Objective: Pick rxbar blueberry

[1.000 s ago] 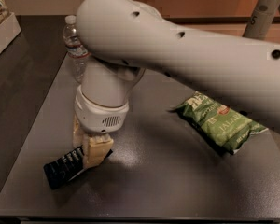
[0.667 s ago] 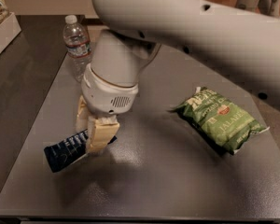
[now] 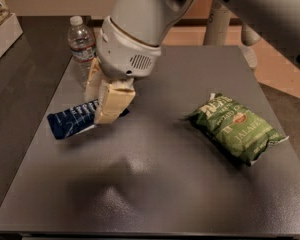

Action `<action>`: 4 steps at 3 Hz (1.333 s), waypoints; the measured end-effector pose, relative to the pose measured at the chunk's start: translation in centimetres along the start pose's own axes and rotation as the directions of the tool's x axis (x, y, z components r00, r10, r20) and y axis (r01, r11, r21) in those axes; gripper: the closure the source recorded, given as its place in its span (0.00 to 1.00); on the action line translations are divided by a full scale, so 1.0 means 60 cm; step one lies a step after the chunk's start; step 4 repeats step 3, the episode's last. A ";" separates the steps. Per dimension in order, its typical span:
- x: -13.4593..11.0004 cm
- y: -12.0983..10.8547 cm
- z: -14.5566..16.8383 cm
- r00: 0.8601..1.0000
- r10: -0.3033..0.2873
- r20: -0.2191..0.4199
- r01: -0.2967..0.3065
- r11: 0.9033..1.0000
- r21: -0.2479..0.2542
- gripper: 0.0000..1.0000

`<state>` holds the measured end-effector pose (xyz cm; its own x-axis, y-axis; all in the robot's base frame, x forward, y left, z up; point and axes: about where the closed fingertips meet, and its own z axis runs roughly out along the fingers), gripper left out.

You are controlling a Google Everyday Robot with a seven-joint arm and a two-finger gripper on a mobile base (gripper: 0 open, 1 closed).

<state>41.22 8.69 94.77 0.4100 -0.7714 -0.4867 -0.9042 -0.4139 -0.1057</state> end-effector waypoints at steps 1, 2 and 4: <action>-0.005 -0.029 -0.046 1.000 -0.008 0.002 0.008 0.998 0.055 1.00; -0.005 -0.049 -0.084 1.000 -0.014 0.000 0.013 0.994 0.111 1.00; -0.005 -0.049 -0.084 1.000 -0.014 0.000 0.014 0.994 0.111 1.00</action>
Offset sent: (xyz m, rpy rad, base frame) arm 0.0485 -0.0199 0.0604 0.0563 -0.1132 -0.0618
